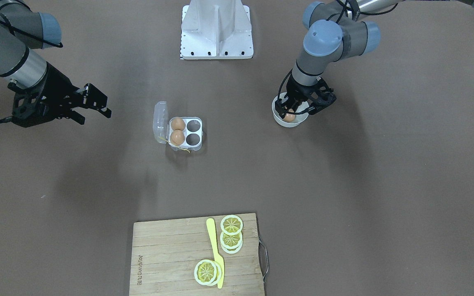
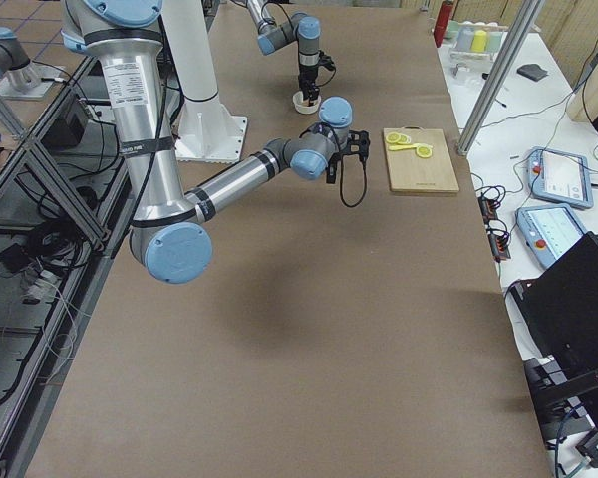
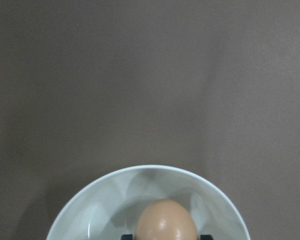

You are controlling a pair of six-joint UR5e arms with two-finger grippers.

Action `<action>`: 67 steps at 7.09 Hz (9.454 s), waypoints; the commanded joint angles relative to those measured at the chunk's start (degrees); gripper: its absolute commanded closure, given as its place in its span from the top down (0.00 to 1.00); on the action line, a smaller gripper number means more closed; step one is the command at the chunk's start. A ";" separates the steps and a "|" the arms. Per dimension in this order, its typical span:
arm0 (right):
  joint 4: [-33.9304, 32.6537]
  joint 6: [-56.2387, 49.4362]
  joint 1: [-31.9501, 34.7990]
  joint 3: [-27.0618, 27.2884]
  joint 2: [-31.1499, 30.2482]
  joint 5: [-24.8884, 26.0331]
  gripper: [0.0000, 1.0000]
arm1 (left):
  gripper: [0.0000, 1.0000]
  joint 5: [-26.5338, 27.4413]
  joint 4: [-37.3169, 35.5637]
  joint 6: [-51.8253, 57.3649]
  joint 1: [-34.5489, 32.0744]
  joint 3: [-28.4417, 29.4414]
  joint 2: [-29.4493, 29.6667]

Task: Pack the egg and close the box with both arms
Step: 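Close the left gripper on the brown egg in the white bowl, then lift the egg with the left gripper and carry it to the egg box, then lower the egg into an empty slot and open the left gripper, then raise the left gripper away from the egg box, then push the clear lid shut with the right gripper while the left arm withdraws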

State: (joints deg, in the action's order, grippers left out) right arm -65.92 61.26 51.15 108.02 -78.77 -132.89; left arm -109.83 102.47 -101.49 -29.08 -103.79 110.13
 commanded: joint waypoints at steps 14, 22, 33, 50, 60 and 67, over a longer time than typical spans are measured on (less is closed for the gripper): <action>0.09 0.62 0.00 1.32 0.02 0.00 0.89 | 0.00 11.92 42.06 42.86 0.16 9.08 9.45; 0.09 0.62 0.00 1.32 0.11 0.00 0.89 | 0.00 17.88 70.77 66.59 7.19 30.73 18.10; 0.09 0.53 0.00 1.32 0.11 0.00 0.90 | 0.27 23.70 69.97 70.37 10.19 34.27 20.30; 0.44 2.54 -0.87 1.23 0.02 0.00 0.58 | 0.68 3.21 29.42 53.85 -6.20 8.02 18.74; 4.39 11.16 -12.38 -8.08 14.95 10.36 0.00 | 0.68 -30.35 29.54 54.64 -28.31 7.46 4.57; -7.00 12.05 -3.01 -6.94 17.69 7.29 1.00 | 0.63 -34.22 26.64 54.82 -41.81 9.29 1.42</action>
State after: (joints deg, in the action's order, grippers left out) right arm -69.32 74.01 45.55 100.83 -61.10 -125.43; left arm -143.72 129.44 -46.76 -67.23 -95.42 112.69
